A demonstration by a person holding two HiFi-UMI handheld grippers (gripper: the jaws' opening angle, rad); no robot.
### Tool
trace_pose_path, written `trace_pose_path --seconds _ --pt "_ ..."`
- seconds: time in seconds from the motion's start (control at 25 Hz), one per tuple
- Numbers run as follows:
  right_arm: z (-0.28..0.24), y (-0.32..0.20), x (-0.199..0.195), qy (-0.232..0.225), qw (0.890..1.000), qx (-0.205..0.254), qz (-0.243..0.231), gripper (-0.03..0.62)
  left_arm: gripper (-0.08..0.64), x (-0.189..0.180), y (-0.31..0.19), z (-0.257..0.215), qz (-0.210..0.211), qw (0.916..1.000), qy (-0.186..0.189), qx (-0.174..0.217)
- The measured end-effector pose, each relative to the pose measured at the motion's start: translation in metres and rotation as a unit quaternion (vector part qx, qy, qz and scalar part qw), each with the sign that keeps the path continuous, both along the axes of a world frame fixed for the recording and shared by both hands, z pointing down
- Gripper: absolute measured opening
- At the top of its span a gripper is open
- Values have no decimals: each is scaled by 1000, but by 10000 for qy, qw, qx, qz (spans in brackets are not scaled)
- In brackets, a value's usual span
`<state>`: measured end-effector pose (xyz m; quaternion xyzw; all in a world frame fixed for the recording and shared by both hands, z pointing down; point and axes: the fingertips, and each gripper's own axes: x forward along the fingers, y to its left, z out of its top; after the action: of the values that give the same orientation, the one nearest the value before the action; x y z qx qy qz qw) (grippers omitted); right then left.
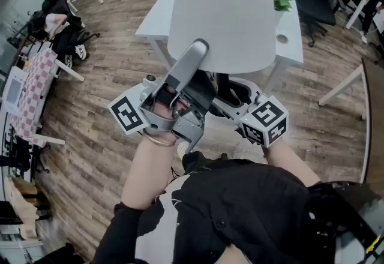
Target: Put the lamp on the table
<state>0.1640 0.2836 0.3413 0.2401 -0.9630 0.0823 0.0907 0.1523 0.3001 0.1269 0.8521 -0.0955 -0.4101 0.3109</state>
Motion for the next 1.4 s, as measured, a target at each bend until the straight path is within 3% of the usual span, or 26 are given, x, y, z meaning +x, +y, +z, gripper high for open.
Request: trace_pose_path --seconds 0.64,1.4 --pt "5 -15 -25 -76 10000 -46 -8 245 15 -22 -14 4 -24 9999 3 125" --pt "-3 -128 -171 97 9978 105 652 244 14 -181 -109 -3 372 9992 84 111"
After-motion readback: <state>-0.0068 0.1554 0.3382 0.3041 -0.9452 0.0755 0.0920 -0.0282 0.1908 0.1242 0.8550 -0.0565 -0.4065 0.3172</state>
